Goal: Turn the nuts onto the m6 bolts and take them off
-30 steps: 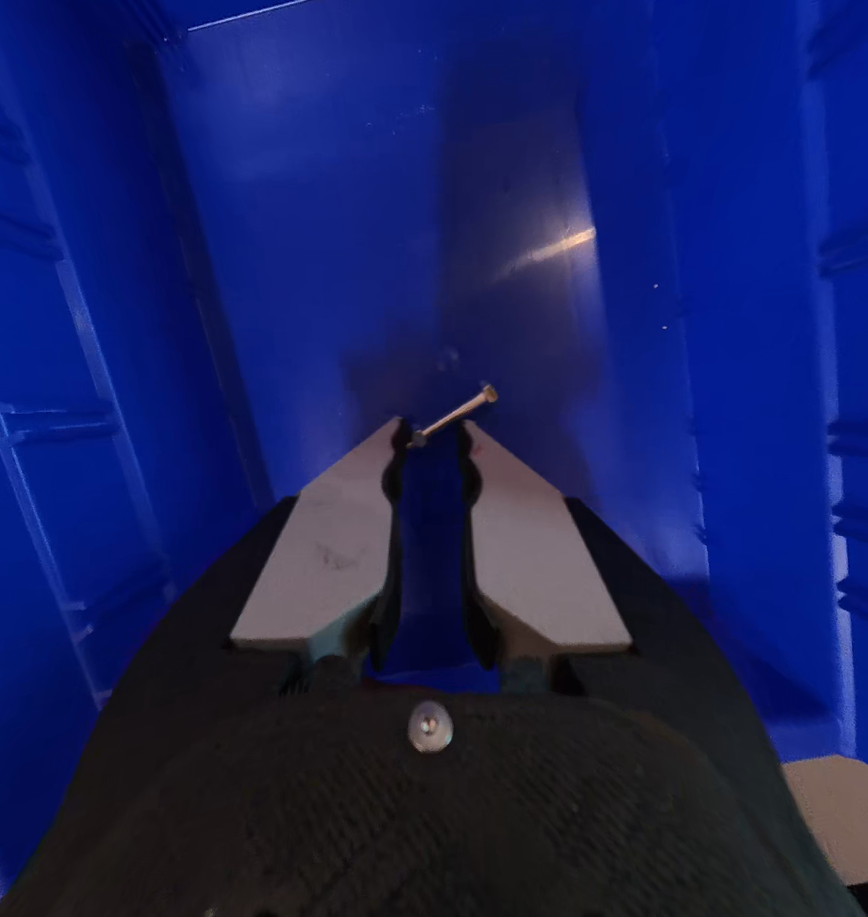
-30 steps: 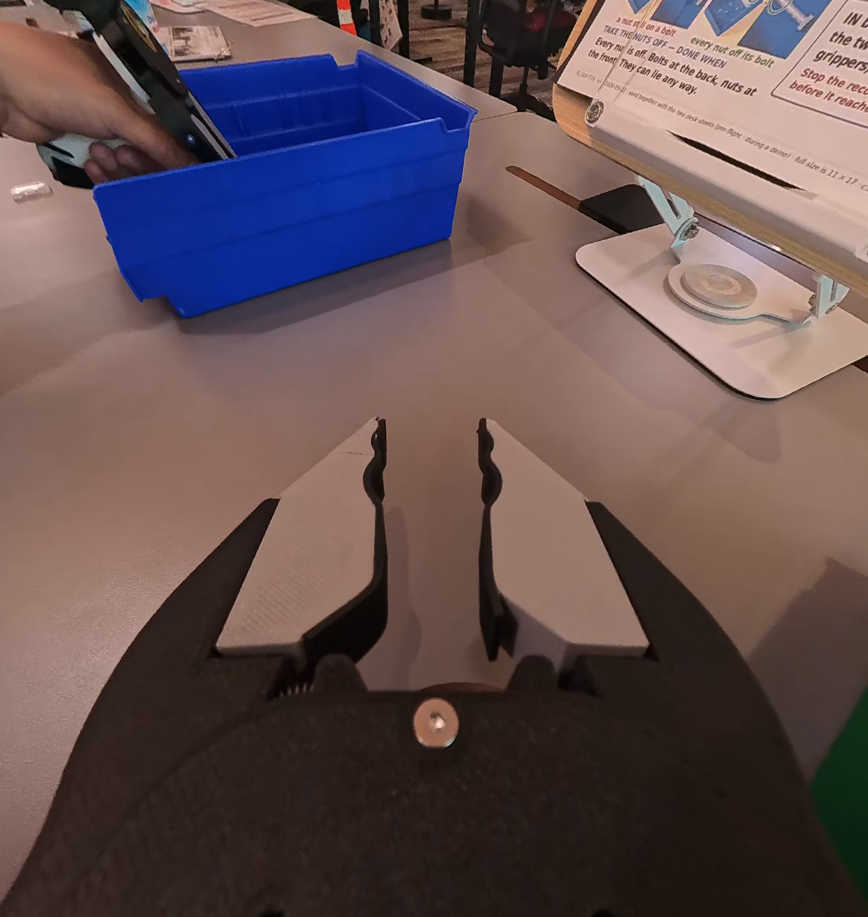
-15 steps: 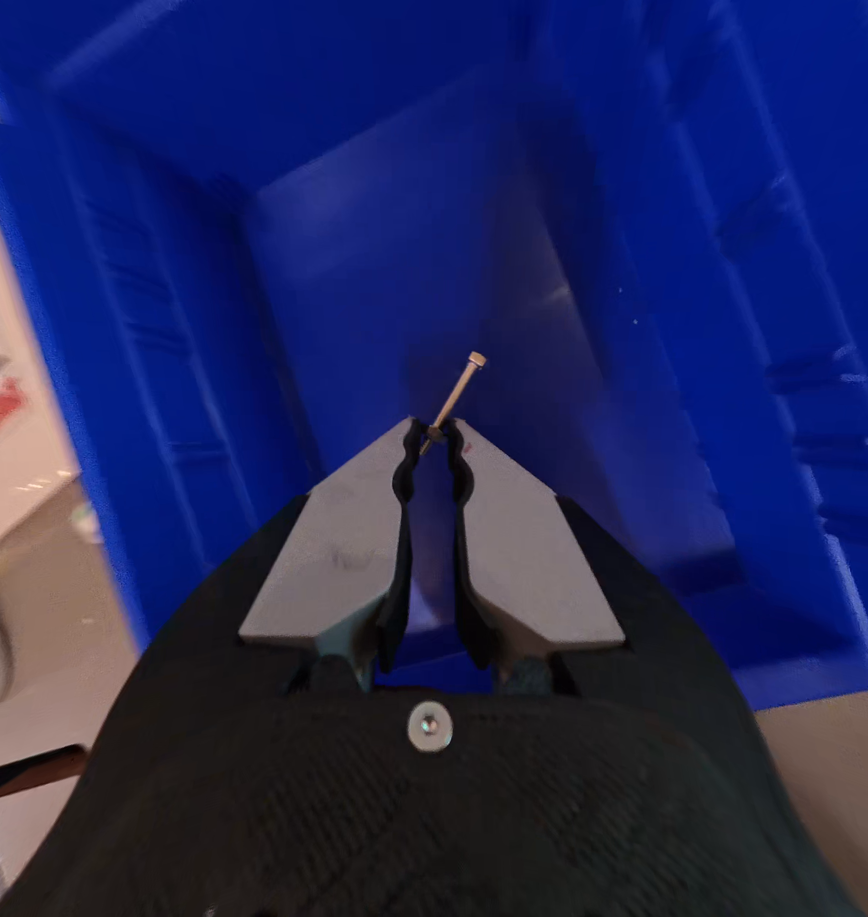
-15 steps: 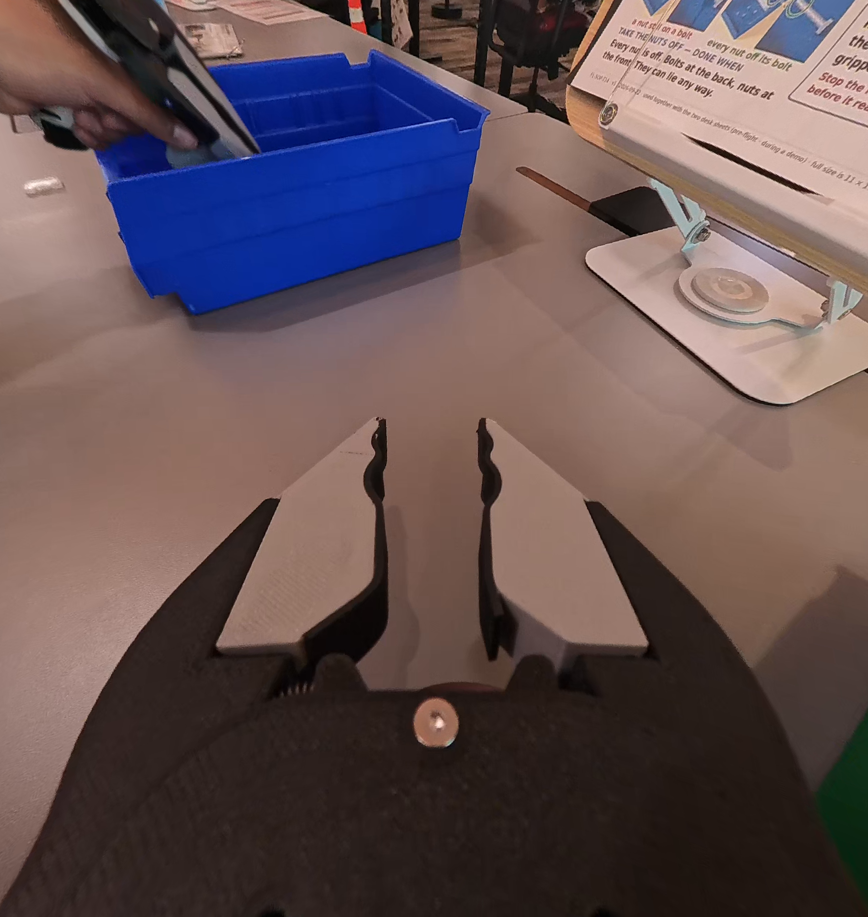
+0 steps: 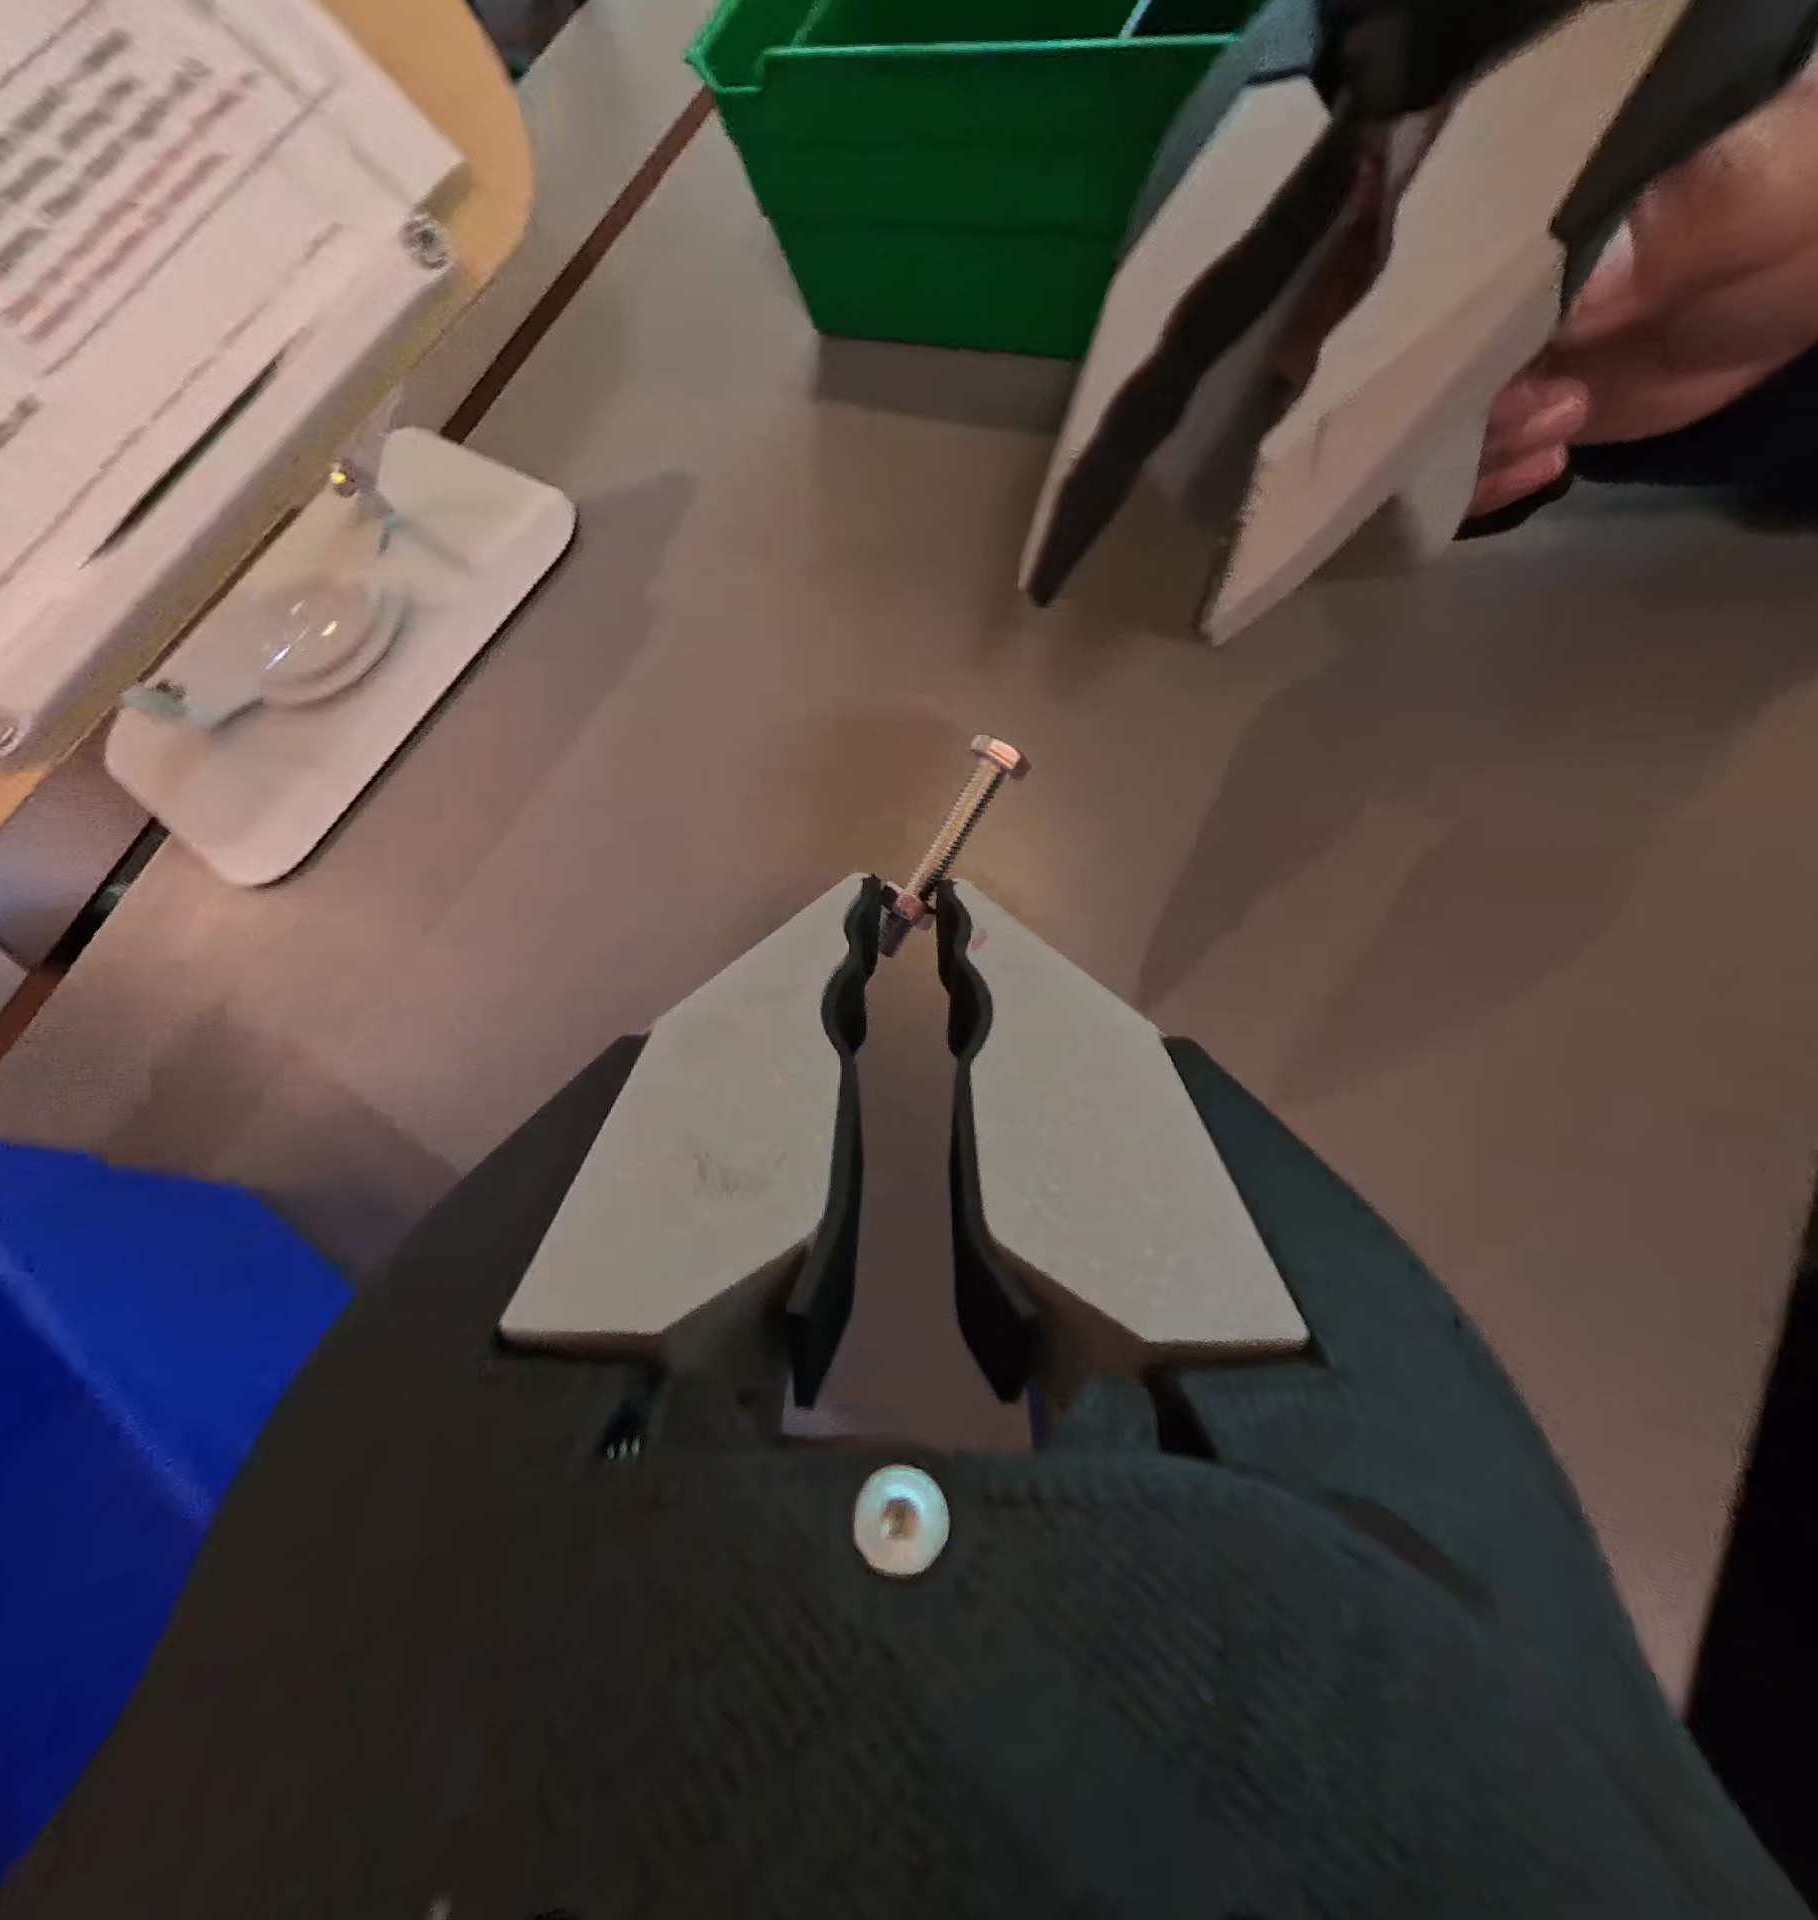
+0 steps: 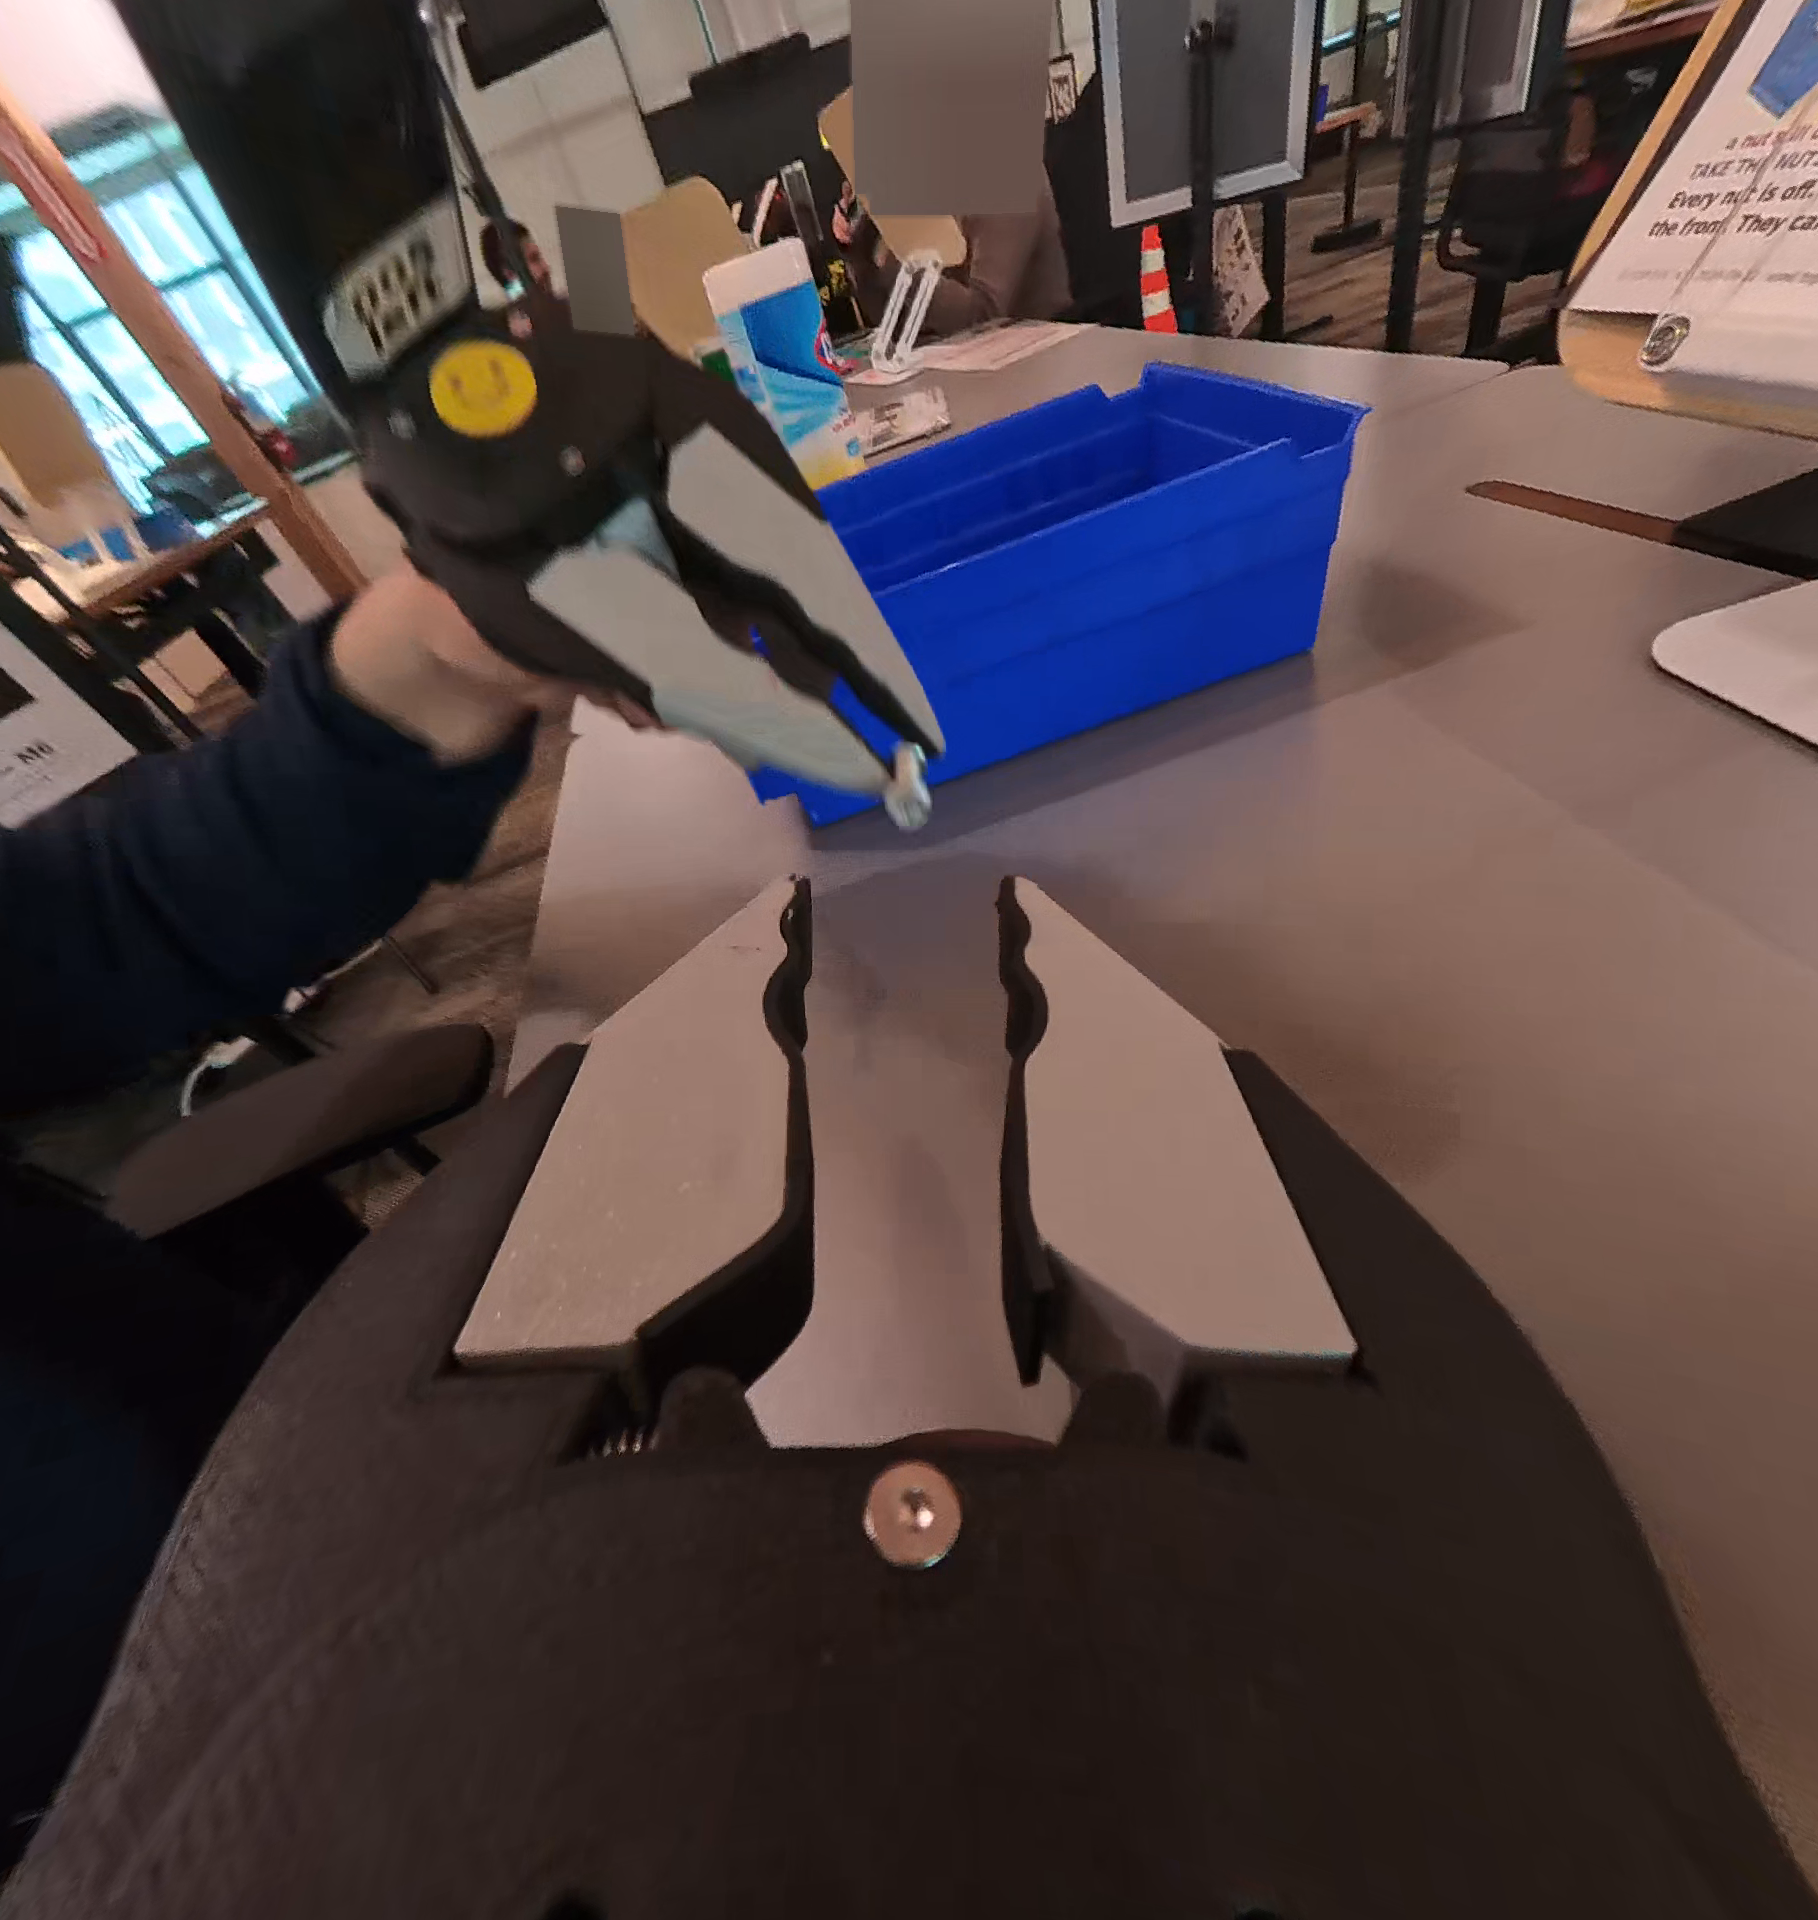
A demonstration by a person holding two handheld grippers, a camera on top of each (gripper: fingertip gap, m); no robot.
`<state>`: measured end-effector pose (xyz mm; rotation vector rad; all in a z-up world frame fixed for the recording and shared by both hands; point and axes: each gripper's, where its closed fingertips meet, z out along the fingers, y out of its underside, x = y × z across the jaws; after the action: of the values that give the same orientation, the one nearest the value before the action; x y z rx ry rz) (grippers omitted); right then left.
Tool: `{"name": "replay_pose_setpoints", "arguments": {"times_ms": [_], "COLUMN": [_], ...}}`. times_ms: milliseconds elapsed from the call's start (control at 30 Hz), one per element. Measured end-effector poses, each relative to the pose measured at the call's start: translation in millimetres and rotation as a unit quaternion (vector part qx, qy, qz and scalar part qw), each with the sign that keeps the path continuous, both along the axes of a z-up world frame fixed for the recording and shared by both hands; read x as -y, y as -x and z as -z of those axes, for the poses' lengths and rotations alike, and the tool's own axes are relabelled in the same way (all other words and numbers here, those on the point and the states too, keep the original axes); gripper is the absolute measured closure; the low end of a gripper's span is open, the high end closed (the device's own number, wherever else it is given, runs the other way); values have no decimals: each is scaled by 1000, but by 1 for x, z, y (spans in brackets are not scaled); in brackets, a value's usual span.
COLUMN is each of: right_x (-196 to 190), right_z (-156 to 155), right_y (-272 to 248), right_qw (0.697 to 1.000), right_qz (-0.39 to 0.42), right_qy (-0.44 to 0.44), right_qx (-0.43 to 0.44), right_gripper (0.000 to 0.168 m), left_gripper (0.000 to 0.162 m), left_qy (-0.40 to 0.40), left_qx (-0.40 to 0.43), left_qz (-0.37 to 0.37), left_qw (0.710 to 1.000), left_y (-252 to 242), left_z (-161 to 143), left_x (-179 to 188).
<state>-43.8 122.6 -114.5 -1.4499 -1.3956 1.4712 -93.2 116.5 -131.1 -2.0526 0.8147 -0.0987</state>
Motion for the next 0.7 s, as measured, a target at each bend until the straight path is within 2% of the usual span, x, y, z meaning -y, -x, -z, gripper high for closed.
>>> {"name": "replay_pose_setpoints", "arguments": {"times_ms": [33, 200, 300, 400, 533, 700], "right_x": [-1, -4, 0, 14, 18, 24], "right_z": [2, 29, 45, 34, 32, 33], "right_y": [-1, 2, 2, 2, 1, 0], "right_qw": [1000, 996, 992, 991, 988, 984], "right_qz": [-1, -6, -15, -58, -75, -94], "right_qy": [6, 41, 48, 84, 103, 117], "right_qx": [4, 76, 115, 90, 89, 94], "right_gripper": [135, 137, 149, 162, 147, 147], "left_gripper": [152, 152, 152, 152, 152, 152], "left_qy": [-10, -67, -98, -120, -133, -187], "left_qx": [-11, -26, -42, -70, -104, -200], "left_qz": [9, 35, 42, 55, 61, 135], "left_qw": [1000, 997, 993, 989, 984, 952], "left_y": [-11, -36, -36, -36, -31, -42], "left_z": [8, 18, 12, 11, 12, 13], "left_x": [-4, -12, -13, -11, -8, 9]}}
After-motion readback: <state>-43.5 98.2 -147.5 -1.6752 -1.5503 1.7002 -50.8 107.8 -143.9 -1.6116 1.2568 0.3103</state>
